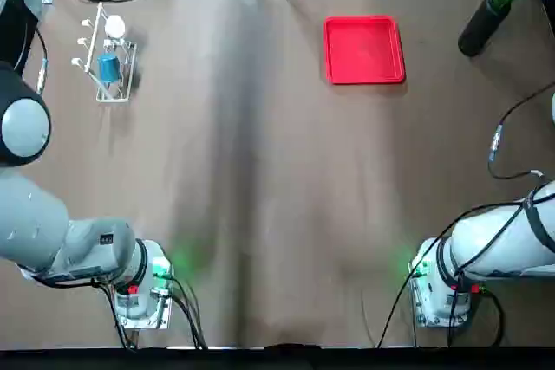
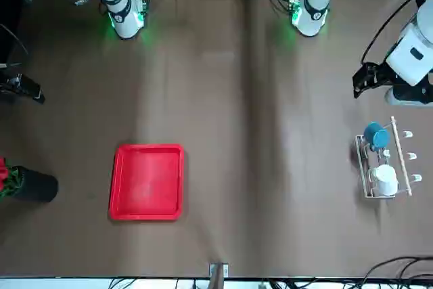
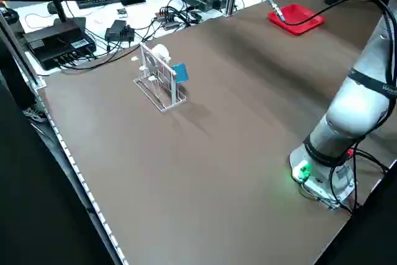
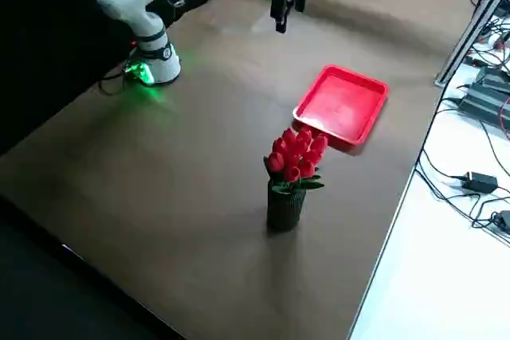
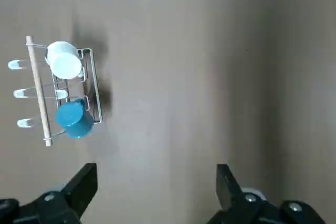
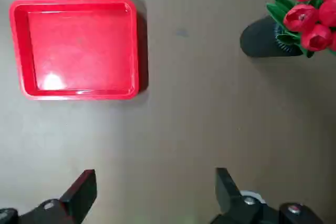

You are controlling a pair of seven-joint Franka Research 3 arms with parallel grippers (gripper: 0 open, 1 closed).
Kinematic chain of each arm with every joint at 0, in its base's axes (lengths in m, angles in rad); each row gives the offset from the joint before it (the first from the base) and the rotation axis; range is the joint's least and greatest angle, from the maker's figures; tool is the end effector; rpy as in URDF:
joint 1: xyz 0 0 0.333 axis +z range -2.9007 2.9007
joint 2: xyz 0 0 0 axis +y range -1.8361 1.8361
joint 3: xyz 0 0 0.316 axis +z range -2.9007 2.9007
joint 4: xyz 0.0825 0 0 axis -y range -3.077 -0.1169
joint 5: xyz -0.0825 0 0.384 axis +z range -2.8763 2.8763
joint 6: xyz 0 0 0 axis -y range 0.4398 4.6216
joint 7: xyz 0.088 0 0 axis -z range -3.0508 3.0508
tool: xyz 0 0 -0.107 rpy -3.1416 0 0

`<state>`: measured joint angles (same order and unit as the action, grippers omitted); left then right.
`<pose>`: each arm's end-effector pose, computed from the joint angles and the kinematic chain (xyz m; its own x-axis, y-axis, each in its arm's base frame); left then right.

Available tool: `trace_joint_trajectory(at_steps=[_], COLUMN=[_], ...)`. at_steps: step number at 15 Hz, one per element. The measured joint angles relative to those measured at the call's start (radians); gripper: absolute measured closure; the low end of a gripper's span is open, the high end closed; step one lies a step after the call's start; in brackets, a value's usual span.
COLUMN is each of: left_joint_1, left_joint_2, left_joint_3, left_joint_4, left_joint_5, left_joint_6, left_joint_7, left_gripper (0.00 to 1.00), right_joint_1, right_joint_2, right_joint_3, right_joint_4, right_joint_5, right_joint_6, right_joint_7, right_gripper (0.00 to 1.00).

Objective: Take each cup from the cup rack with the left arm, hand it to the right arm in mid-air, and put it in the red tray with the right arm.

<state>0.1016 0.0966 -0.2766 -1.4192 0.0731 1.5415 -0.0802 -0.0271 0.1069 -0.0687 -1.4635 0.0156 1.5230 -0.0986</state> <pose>0.5751 -0.0846 0.6404 0.9953 -0.0905 0.0330 -0.0890 -0.9951 -0.0441 0.5802 -0.0517 0.6101 0.9989 0.0037 -0.0461 0.0031 -0.9999 -0.0129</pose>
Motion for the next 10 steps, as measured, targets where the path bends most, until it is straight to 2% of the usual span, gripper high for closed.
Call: trace_joint_trajectory(at_steps=[10], left_joint_1=[0.001], left_joint_2=[0.002], left_joint_3=[0.003], left_joint_4=[-0.009], left_joint_5=[0.000], left_joint_6=[-0.005], left_joint_7=[0.001], left_gripper=[0.00], right_joint_1=[0.020], right_joint_2=[0.000], right_joint_3=[0.004], right_joint_4=[-0.007], right_joint_5=[0.000], right_joint_6=[0.000], right_joint_7=[-0.001], right_gripper=[0.00])
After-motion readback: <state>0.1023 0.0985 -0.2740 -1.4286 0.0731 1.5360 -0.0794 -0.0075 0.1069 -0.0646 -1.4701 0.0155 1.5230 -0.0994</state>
